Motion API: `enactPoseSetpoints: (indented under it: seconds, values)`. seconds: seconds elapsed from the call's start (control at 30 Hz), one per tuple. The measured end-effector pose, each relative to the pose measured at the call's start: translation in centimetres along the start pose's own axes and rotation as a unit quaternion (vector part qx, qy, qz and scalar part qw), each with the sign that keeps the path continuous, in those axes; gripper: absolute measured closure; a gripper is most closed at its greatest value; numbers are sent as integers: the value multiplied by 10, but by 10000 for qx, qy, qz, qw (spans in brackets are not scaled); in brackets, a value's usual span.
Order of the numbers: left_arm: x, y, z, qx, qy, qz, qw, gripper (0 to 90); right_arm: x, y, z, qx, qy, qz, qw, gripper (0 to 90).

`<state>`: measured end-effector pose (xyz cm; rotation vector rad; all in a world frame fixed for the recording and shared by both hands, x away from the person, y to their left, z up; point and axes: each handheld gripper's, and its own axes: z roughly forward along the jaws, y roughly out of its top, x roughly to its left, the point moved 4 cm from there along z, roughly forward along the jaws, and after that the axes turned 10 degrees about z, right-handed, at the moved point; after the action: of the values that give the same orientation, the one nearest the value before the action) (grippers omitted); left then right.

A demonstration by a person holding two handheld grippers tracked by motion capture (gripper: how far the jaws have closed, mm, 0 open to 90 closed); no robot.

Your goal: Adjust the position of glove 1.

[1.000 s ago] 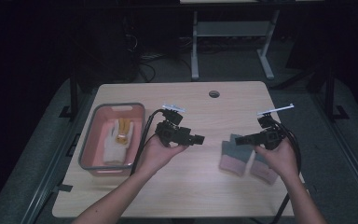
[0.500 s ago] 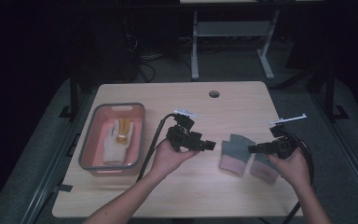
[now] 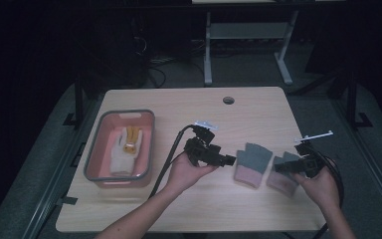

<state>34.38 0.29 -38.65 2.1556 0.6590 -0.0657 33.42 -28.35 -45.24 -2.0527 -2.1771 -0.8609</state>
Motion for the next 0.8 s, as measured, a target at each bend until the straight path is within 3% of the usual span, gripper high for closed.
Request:
enactPoseSetpoints:
  seconds: [0.17, 0.5, 0.8]
  values:
    - [-1, -1, 4, 13, -22, -26, 10000, 270, -9, -4, -1, 10, -143, 66, 9999, 479]
    - [-7, -3, 11, 18, -89, -32, 10000, 270, -19, -12, 13, 173, -607, -86, 9980, 512]
    - [-9, -8, 13, 12, -102, -52, 9999, 270, -22, -13, 17, 164, -624, -28, 9979, 624]
